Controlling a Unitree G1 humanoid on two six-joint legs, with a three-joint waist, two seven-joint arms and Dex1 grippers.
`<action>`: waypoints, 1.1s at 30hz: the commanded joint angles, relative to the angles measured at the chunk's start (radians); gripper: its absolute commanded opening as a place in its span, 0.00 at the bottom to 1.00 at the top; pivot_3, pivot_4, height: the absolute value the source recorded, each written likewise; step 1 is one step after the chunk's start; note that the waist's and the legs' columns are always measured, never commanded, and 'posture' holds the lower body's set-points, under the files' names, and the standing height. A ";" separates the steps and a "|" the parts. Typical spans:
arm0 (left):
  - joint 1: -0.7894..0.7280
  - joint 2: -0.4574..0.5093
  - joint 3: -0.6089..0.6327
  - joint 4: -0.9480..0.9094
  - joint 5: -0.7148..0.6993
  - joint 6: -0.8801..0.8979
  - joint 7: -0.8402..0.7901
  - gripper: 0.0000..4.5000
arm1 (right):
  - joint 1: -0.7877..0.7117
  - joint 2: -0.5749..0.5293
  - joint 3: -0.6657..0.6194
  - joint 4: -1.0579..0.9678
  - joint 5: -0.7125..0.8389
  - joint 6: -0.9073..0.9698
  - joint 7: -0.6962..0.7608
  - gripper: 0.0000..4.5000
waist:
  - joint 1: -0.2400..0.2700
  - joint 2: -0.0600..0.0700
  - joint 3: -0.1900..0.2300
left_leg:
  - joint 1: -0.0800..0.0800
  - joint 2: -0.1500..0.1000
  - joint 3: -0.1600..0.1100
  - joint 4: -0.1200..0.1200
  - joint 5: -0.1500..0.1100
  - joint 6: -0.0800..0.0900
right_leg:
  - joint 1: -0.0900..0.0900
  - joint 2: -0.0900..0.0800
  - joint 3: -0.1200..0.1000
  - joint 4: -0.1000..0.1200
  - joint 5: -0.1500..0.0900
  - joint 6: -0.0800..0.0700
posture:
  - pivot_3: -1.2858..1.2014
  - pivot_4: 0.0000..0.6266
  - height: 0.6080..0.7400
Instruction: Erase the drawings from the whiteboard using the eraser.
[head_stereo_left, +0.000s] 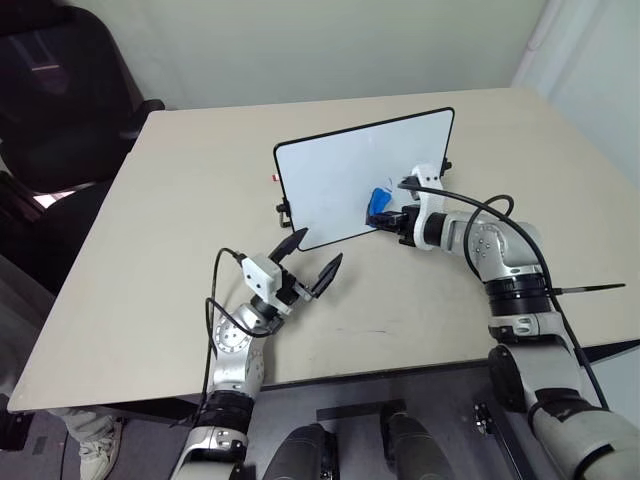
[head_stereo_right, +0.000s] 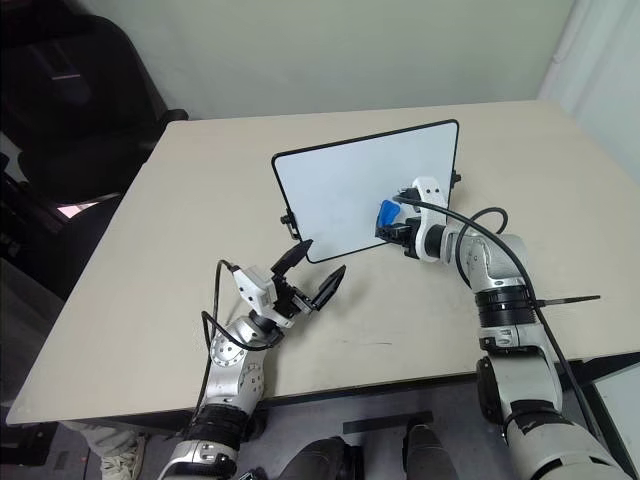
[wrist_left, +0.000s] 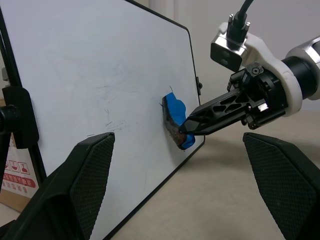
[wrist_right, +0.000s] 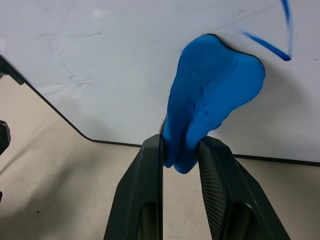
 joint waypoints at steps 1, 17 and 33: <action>-0.007 -0.009 -0.003 0.017 -0.001 -0.021 0.005 1.00 | -0.055 -0.023 -0.046 0.027 -0.006 -0.039 -0.029 0.22 | 0.001 0.000 0.000 | 0.000 0.000 0.000 0.000 0.000 0.000 | 0.000 0.000 0.000 0.000 0.000 0.000 | 0.52 0.24 0.90; -0.008 -0.015 -0.008 0.021 -0.005 -0.019 -0.003 1.00 | -0.053 0.032 -0.023 -0.088 0.047 0.045 -0.047 0.22 | -0.005 0.000 0.000 | 0.000 0.001 0.000 0.000 0.002 0.000 | 0.000 0.000 0.000 0.001 0.002 -0.002 | 0.52 0.24 0.90; 0.011 -0.017 -0.010 -0.002 -0.005 -0.017 0.003 1.00 | -0.069 0.006 -0.042 0.091 -0.053 0.021 -0.156 0.22 | 0.003 -0.001 0.000 | 0.000 0.005 -0.001 0.001 0.002 0.001 | -0.001 -0.001 -0.010 -0.002 0.001 -0.003 | 0.52 0.24 0.90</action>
